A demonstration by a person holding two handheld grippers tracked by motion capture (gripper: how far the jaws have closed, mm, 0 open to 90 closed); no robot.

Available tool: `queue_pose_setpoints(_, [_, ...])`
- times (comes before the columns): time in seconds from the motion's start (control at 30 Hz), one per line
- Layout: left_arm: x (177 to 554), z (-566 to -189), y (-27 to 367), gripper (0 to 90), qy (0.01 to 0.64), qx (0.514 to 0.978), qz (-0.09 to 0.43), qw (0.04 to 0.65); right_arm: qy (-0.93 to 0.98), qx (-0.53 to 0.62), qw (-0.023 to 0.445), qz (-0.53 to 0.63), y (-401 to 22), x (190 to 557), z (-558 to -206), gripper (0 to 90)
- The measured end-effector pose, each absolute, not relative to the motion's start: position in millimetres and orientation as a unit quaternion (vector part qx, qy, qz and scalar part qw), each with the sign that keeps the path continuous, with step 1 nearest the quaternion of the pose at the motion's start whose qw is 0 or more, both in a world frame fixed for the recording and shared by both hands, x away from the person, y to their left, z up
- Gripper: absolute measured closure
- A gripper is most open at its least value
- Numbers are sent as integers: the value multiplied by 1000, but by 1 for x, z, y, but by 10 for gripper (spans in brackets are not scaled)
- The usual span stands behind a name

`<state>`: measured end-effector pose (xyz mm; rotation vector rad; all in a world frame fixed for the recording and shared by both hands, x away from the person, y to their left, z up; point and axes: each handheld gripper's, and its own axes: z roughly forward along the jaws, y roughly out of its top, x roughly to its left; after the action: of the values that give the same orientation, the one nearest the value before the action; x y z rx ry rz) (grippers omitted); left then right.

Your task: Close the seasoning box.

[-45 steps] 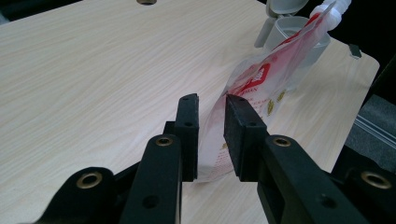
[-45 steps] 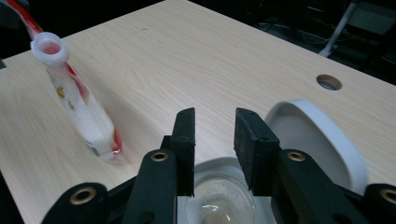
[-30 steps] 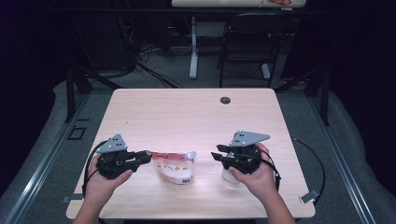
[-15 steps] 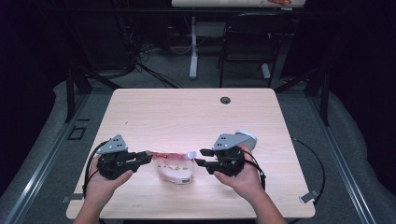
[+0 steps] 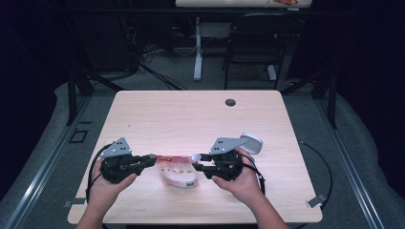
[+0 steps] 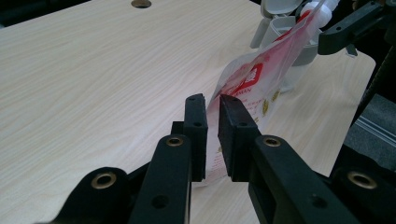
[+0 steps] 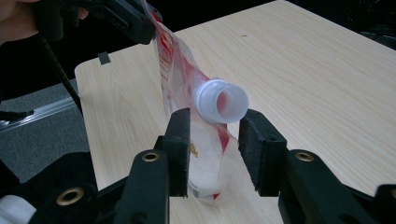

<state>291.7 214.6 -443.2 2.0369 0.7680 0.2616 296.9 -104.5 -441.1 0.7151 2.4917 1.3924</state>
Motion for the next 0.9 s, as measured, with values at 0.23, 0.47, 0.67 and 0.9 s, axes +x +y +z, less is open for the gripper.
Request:
queue_pose_setpoints(0.23, [292, -443, 213, 852, 308, 826, 108, 459, 838, 243, 103, 478, -104, 297, -438, 686])
queue_pose_setpoints(0.47, [292, -443, 213, 900, 308, 827, 116, 456, 842, 236, 105, 473, -102, 297, -436, 694])
queue_pose_setpoints(0.67, [292, -442, 210, 900, 304, 828, 121, 456, 844, 235, 107, 471, -103, 297, -436, 695])
queue_pose_setpoints(0.9, [292, -439, 203, 900, 297, 827, 124, 461, 845, 237, 114, 465, -110, 296, -433, 694])
